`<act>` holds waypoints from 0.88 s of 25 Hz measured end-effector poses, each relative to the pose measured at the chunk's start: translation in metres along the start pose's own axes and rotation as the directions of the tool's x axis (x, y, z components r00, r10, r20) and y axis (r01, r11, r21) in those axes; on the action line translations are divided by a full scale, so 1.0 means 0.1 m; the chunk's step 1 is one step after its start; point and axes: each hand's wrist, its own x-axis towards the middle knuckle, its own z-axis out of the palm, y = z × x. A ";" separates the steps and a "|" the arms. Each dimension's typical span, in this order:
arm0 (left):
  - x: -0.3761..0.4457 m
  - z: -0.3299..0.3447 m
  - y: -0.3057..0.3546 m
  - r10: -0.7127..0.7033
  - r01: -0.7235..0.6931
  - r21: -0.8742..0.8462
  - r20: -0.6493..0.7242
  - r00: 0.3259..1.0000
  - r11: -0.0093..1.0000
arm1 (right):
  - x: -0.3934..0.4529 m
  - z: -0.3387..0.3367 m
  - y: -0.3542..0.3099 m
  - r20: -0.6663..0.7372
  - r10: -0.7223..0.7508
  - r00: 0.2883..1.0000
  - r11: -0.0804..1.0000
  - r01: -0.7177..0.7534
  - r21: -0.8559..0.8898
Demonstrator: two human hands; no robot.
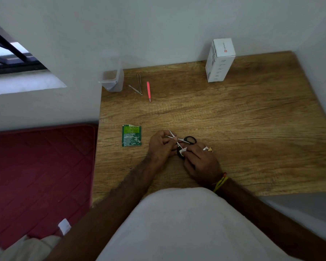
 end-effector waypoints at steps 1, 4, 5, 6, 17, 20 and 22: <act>0.00 0.00 0.00 0.001 -0.001 0.001 0.000 1.000 1.000 | 0.00 -0.01 -0.01 -0.007 0.000 1.000 1.000 0.000 -0.007; 0.00 0.00 -0.01 0.004 -0.004 0.001 -0.005 1.000 1.000 | 0.00 -0.03 -0.03 -0.024 -0.002 1.000 1.000 0.001 -0.031; 0.00 0.00 -0.02 0.008 -0.008 0.001 -0.006 1.000 1.000 | 0.00 -0.04 -0.04 -0.023 -0.004 1.000 0.999 0.003 -0.034; 0.00 0.00 -0.02 0.013 -0.013 0.002 -0.005 1.000 1.000 | 0.00 -0.04 -0.05 -0.019 -0.002 1.000 0.999 0.002 -0.034; -0.02 -0.01 -0.01 0.017 -0.017 0.032 -0.002 1.000 0.999 | -0.01 -0.08 -0.09 0.082 0.106 0.991 0.988 -0.115 0.106; -0.01 -0.02 -0.03 0.021 -0.021 0.038 0.002 1.000 0.999 | 0.01 -0.08 -0.13 0.083 0.107 0.991 0.988 -0.115 0.103; 0.00 -0.02 -0.04 0.026 -0.026 0.055 -0.002 1.000 0.998 | 0.06 -0.06 -0.15 0.084 0.152 0.985 0.982 -0.160 0.102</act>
